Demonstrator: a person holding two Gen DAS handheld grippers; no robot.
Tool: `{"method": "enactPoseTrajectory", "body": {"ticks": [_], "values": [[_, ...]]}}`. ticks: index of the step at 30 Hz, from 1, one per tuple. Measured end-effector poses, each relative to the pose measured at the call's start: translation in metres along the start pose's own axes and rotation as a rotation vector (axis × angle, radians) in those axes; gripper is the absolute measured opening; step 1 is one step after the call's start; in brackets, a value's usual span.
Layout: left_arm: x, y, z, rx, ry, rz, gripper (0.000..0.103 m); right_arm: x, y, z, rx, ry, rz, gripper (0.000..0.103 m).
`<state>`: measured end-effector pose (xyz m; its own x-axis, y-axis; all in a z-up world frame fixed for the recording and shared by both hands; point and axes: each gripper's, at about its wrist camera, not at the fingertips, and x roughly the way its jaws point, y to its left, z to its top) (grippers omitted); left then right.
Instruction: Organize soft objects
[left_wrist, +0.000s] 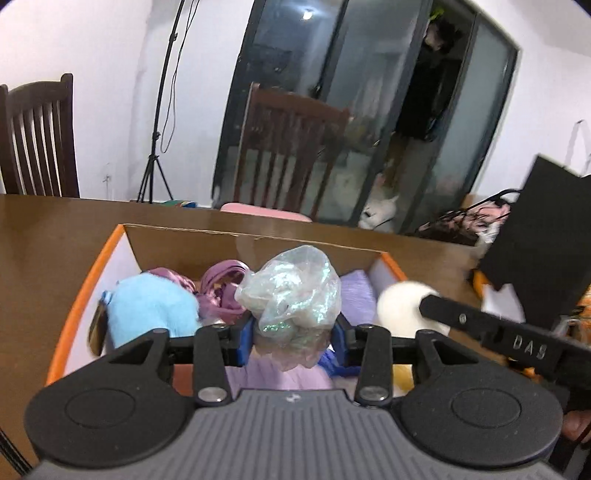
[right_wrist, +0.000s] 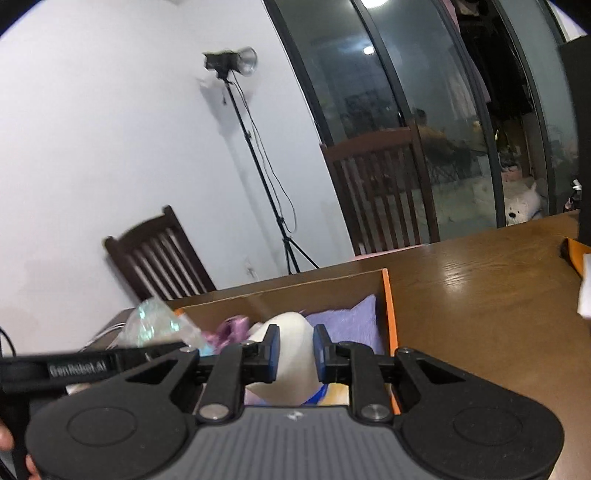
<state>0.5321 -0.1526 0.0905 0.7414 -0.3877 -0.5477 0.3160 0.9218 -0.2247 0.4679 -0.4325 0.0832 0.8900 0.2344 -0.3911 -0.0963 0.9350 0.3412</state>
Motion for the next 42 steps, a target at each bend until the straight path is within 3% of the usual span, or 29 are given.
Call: {"method": "enactPoseTrajectory", "body": {"ticks": [3, 5, 6, 8, 9, 14, 19, 22, 26, 31, 34, 42], "values": [[0.025, 0.006, 0.000, 0.016, 0.018, 0.034, 0.052, 0.043, -0.003, 0.012, 0.007, 0.021, 0.008, 0.019], [0.031, 0.013, -0.001, -0.002, 0.020, 0.024, 0.082, 0.064, -0.001, 0.018, 0.017, 0.035, 0.009, 0.024], [0.030, 0.016, -0.002, -0.005, -0.010, 0.008, 0.085, 0.073, 0.001, 0.020, 0.019, 0.035, 0.008, 0.025], [0.026, 0.016, -0.005, 0.024, -0.045, 0.018, 0.085, 0.085, 0.006, 0.023, 0.022, 0.014, 0.018, 0.055], [0.025, 0.019, -0.004, 0.030, -0.053, 0.029, 0.085, 0.090, 0.007, 0.026, 0.021, 0.011, 0.032, 0.061], [0.012, 0.028, 0.002, 0.030, -0.067, 0.057, 0.085, 0.090, 0.011, 0.029, 0.019, -0.014, 0.025, 0.064], [-0.025, 0.029, 0.005, 0.050, -0.099, 0.087, 0.085, 0.061, 0.013, 0.031, 0.006, -0.009, -0.007, 0.064], [-0.057, 0.024, 0.000, 0.079, -0.107, 0.107, 0.085, 0.033, 0.023, 0.034, -0.065, 0.013, -0.028, 0.066], [-0.110, 0.023, -0.009, 0.131, -0.161, 0.165, 0.095, -0.014, 0.037, 0.027, -0.212, 0.040, -0.088, 0.090], [-0.168, 0.013, -0.045, 0.242, -0.221, 0.231, 0.100, -0.086, 0.048, 0.006, -0.294, 0.022, -0.142, 0.093], [-0.198, 0.007, -0.060, 0.231, -0.251, 0.236, 0.101, -0.122, 0.057, -0.003, -0.299, -0.012, -0.157, 0.098], [-0.271, 0.004, -0.100, 0.162, -0.334, 0.250, 0.102, -0.191, 0.079, -0.042, -0.304, -0.097, -0.161, 0.098]]}}
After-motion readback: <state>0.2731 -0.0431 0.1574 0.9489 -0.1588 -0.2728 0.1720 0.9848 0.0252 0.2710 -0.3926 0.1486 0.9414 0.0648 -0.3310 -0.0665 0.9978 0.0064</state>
